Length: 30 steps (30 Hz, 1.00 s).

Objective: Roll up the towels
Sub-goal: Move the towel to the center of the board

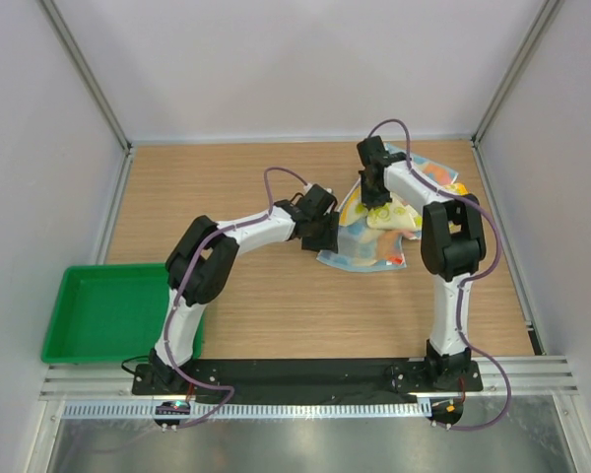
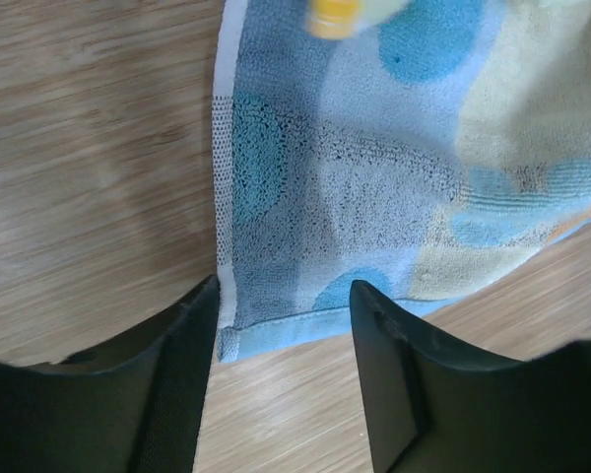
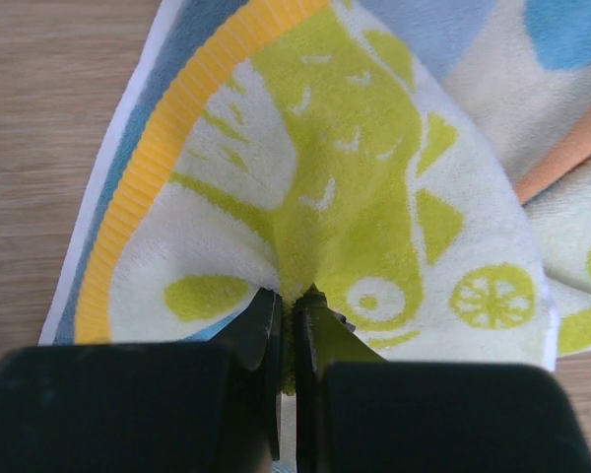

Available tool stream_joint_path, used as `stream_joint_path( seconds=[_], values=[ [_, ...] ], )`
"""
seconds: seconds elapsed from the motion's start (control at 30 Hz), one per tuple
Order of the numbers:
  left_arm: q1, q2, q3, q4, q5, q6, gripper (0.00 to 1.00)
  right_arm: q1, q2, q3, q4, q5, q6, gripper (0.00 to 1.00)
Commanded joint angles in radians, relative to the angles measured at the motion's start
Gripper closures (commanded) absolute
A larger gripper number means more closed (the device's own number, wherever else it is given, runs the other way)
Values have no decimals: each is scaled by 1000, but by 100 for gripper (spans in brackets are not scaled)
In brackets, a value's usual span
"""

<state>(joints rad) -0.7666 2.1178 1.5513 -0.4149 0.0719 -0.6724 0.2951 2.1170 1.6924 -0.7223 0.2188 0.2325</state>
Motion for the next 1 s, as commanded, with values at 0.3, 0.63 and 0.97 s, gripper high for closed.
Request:
stream_joint_path(
  seconds=[0.3,0.63,0.97],
  values=[
    [6,13,59,-119,-111,89,100,-462,-417,-197,-32,224,238,99],
    [184,-125,79,-287,-306,206,96,-608,-492,-301,-62,211,292,6],
    [113,-242,95,-363,-385,212,7,-377,-539,-346,41,87,222,1]
  ],
)
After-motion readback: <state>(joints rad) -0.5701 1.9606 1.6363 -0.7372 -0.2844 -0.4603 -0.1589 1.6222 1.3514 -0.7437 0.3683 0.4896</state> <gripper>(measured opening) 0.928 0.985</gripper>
